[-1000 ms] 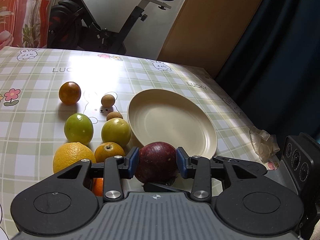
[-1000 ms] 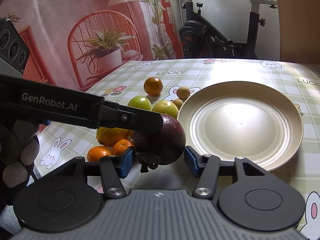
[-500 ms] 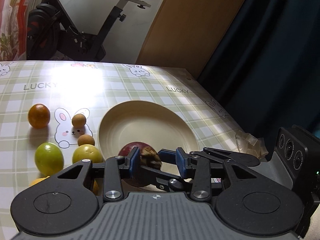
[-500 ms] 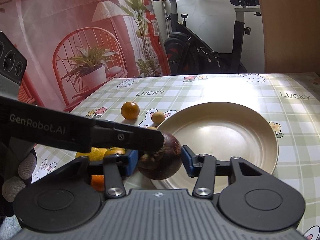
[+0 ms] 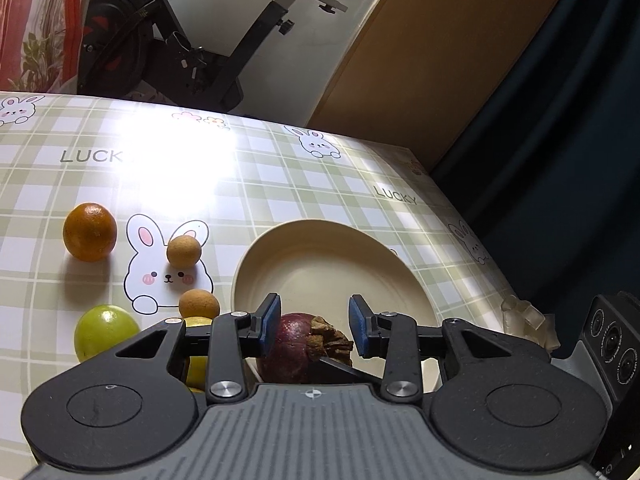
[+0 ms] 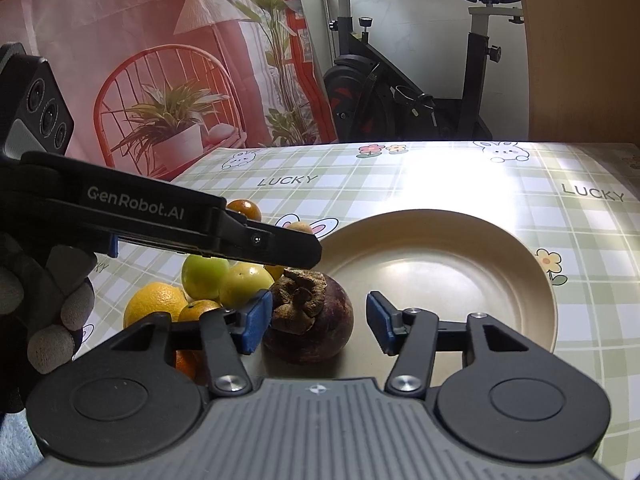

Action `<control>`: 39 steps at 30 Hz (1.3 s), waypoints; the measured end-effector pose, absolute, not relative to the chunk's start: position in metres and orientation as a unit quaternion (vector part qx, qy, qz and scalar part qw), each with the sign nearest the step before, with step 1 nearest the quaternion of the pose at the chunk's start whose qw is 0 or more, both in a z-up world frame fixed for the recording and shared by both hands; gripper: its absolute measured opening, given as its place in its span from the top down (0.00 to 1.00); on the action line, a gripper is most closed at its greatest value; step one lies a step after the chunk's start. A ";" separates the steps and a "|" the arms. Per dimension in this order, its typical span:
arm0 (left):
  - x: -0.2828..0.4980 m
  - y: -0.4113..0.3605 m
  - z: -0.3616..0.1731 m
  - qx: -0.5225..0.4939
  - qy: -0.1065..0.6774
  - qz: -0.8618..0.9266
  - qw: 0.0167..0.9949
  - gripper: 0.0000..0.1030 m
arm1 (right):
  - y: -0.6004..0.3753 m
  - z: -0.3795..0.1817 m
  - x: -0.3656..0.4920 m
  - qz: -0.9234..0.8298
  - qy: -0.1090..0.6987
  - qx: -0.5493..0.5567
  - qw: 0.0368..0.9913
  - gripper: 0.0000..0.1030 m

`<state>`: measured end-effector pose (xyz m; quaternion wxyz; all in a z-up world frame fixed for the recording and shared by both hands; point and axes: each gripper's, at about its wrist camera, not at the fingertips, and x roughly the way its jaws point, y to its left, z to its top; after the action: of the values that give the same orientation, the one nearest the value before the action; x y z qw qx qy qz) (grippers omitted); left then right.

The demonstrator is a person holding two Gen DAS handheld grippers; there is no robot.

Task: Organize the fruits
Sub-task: 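Lift the mangosteen with the left tool and carry it onto the cream plate, then open the left tool to release the mangosteen and withdraw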

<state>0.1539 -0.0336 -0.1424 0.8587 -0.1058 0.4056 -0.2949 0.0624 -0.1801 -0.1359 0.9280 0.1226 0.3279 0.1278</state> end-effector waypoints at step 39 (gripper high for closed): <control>0.113 0.021 -0.094 -0.087 0.315 -0.166 0.930 0.59 | -0.162 -0.122 0.080 0.087 0.307 0.100 0.942 0.46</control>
<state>0.1132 0.0209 -0.0940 0.9304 -0.0873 0.3153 -0.1656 0.0798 -0.1619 -0.1221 0.9424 0.0999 0.3071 0.0865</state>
